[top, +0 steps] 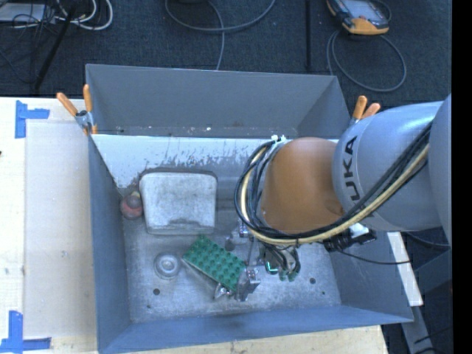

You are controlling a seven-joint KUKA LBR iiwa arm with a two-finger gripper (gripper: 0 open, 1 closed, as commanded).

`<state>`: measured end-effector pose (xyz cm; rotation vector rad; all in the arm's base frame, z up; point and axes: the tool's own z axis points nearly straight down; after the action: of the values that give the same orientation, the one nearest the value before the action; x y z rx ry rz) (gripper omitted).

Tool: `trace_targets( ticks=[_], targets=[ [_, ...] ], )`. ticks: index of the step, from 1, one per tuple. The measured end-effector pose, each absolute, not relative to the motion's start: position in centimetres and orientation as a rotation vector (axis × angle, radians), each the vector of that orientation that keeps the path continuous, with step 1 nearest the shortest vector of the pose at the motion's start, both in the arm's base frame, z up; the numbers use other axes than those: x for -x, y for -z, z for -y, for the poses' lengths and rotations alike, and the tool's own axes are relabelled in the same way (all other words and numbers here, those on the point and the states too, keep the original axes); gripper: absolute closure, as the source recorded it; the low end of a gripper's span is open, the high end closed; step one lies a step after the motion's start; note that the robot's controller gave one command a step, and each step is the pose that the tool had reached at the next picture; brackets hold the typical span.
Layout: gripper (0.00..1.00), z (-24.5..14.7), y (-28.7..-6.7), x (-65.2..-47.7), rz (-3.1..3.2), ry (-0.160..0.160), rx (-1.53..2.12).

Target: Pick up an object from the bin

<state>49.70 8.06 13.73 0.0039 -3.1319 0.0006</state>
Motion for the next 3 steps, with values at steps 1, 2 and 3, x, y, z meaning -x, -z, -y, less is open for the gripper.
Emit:
trace_targets(
  ticks=[1, 2, 3],
  targets=[
    [0.0, -8.07, -7.7, -51.4, 3.142, -0.003, -0.228],
    [1.0, -8.05, -7.79, -51.41, 3.143, -0.001, -0.221],
    [0.0, -8.06, -7.69, -51.38, 3.143, -0.001, -0.222]
  ],
)
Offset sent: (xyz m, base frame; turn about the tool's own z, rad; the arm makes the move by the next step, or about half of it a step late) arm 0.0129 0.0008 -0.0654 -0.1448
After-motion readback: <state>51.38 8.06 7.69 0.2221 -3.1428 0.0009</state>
